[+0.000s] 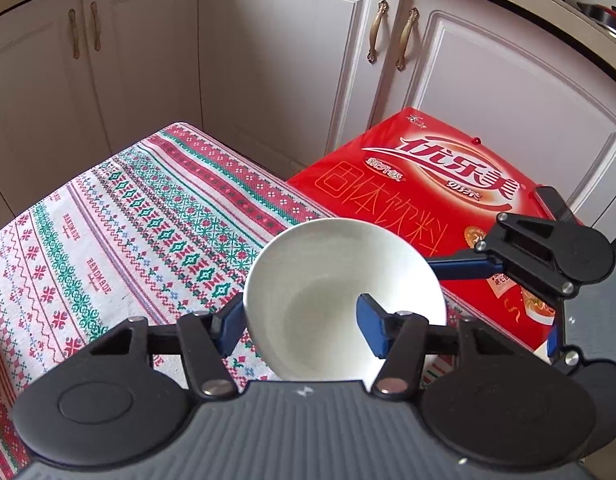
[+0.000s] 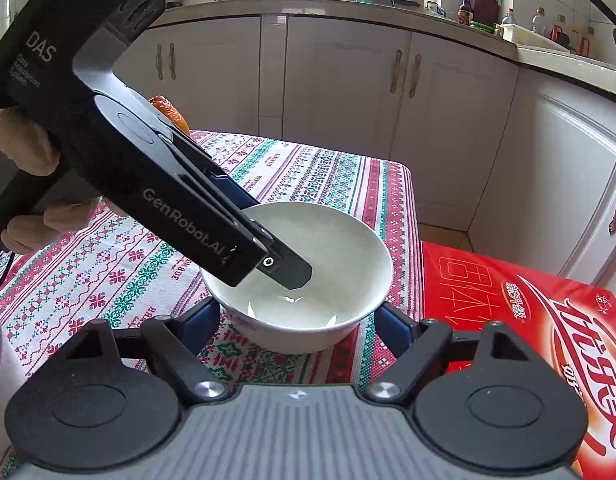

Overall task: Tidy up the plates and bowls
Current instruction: 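Carry the pink-decal bowl with the left gripper over the nested white bowls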

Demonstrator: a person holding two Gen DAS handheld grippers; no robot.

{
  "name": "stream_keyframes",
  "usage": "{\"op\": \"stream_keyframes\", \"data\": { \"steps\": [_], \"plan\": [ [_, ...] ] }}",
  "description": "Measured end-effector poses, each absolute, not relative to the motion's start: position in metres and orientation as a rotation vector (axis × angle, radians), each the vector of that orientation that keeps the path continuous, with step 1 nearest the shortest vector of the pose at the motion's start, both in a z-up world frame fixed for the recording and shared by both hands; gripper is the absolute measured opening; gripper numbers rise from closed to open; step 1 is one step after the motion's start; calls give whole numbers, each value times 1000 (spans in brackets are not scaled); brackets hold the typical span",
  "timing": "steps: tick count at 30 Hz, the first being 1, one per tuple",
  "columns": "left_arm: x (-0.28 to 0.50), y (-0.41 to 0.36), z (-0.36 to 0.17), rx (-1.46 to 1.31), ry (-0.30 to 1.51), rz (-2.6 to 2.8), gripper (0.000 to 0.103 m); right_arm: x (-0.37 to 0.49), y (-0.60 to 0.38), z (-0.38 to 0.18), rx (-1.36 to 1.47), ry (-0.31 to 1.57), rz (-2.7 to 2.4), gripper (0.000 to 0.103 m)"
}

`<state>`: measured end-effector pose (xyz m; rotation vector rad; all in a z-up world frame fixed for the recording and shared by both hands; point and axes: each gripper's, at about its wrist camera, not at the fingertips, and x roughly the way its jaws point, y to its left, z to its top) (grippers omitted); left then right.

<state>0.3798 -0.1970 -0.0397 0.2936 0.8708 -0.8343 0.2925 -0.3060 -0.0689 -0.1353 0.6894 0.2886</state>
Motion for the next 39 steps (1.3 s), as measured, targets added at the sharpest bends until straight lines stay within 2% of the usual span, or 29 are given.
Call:
{"op": "stream_keyframes", "data": {
  "steps": [16, 39],
  "plan": [
    [369, -192, -36, 312, 879, -824, 58, 283, -304, -60, -127, 690, 310, 87],
    [276, -148, 13, 284, 793, -759, 58, 204, -275, -14, -160, 632, 389, 87]
  ]
}}
